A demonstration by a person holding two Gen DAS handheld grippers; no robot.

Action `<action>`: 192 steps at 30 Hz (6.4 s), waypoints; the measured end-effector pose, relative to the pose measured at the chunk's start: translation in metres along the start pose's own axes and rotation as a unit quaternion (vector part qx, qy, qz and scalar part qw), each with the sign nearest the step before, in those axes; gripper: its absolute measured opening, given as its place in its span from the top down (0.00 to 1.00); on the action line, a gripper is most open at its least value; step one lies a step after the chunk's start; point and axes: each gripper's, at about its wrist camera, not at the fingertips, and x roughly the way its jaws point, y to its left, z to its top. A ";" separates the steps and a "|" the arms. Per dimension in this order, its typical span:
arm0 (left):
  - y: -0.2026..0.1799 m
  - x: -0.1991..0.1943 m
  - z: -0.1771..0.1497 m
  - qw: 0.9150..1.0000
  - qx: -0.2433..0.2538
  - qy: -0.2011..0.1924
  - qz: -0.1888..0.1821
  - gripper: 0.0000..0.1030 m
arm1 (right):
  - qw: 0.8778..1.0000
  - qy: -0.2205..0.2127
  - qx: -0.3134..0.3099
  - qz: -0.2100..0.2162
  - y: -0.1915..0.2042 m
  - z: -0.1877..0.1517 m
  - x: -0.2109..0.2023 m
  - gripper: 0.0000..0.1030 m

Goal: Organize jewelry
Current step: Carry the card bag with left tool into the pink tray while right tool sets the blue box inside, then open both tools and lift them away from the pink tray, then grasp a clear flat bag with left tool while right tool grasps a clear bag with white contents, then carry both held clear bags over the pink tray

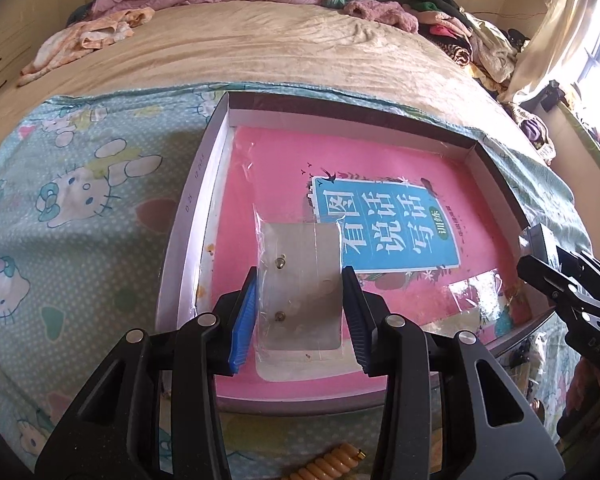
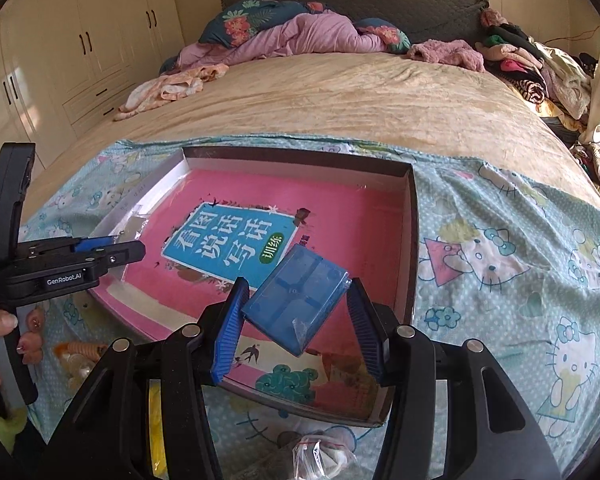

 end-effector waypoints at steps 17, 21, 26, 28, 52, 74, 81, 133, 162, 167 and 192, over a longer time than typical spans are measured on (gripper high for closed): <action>0.010 -0.006 -0.002 1.000 -0.005 -0.008 0.002 0.54 | 1.000 0.013 0.016 -0.009 -0.003 -0.010 0.005 0.41; 0.011 -0.018 -0.005 1.000 -0.009 -0.021 0.004 0.45 | 0.999 -0.007 0.032 -0.006 -0.009 -0.016 -0.013 0.38; 0.009 -0.034 -0.006 0.999 -0.011 -0.040 0.016 0.33 | 0.998 -0.035 0.048 -0.005 -0.017 -0.022 -0.041 0.27; 0.008 -0.040 -0.006 0.999 -0.011 -0.046 0.016 0.25 | 0.998 -0.045 0.052 -0.007 -0.018 -0.022 -0.053 0.19; -0.008 -0.113 -0.026 0.995 -0.004 -0.103 -0.003 0.09 | 0.993 -0.107 0.053 -0.005 -0.009 -0.031 -0.134 0.07; -0.031 -0.139 -0.077 0.994 0.047 -0.102 -0.006 0.09 | 0.995 -0.094 0.034 0.023 0.006 -0.059 -0.159 0.07; -0.046 -0.131 -0.098 0.994 0.076 -0.078 -0.016 0.09 | 0.996 -0.081 0.032 0.027 0.008 -0.070 -0.159 0.07; -0.090 -0.047 -0.146 0.983 0.169 0.062 -0.027 0.57 | 0.986 0.023 0.126 0.102 -0.022 -0.100 -0.046 0.51; -0.034 -0.116 -0.113 0.995 0.078 -0.053 -0.039 0.82 | 0.989 -0.070 0.059 0.118 0.004 -0.068 -0.121 0.61; -0.012 -0.121 -0.107 0.996 0.051 -0.064 -0.033 0.82 | 0.988 -0.075 0.045 0.126 0.015 -0.056 -0.121 0.61; 0.023 -0.131 -0.060 0.994 0.011 -0.105 -0.015 0.82 | 0.985 -0.093 0.001 0.146 0.047 -0.006 -0.104 0.61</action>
